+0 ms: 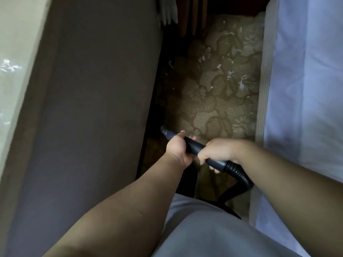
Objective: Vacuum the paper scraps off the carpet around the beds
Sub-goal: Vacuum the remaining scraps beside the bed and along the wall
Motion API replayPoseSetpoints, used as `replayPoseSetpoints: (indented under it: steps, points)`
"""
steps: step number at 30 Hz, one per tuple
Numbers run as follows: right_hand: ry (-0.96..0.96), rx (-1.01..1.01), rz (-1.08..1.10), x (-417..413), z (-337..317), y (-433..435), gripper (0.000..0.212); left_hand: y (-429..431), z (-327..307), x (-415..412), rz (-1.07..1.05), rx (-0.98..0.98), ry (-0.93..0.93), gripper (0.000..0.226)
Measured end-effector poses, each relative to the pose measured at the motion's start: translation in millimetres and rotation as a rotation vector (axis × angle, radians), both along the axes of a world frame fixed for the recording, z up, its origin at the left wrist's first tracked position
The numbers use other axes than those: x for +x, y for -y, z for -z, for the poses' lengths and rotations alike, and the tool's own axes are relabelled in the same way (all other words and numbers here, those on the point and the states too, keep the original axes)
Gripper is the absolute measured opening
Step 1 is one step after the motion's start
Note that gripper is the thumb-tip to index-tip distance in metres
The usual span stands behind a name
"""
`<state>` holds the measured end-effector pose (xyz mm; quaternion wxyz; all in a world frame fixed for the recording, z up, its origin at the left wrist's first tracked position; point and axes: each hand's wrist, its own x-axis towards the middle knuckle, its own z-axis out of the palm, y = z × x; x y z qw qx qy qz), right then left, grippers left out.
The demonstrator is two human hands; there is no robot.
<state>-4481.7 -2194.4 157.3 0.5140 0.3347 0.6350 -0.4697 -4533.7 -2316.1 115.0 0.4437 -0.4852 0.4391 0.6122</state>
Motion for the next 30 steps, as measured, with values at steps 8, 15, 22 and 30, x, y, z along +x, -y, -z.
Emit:
replayPoseSetpoints:
  steps: [8,15,22,30]
  points:
    - [0.050,-0.108,0.353,142.9,24.8,97.8,0.012,61.0,27.3,99.7,0.379,-0.103,-0.084,0.024]
    - [0.013,-0.117,0.445,299.8,26.8,167.7,0.013,125.8,23.6,248.6,0.426,-0.069,-0.085,0.018]
    - [0.061,-0.049,0.397,419.4,-0.5,239.6,0.033,204.1,-6.4,370.6,0.430,-0.034,-0.015,0.021]
    - [0.111,-0.046,0.582,480.8,-14.0,297.4,0.034,249.8,-21.0,416.1,0.596,0.006,0.026,0.020]
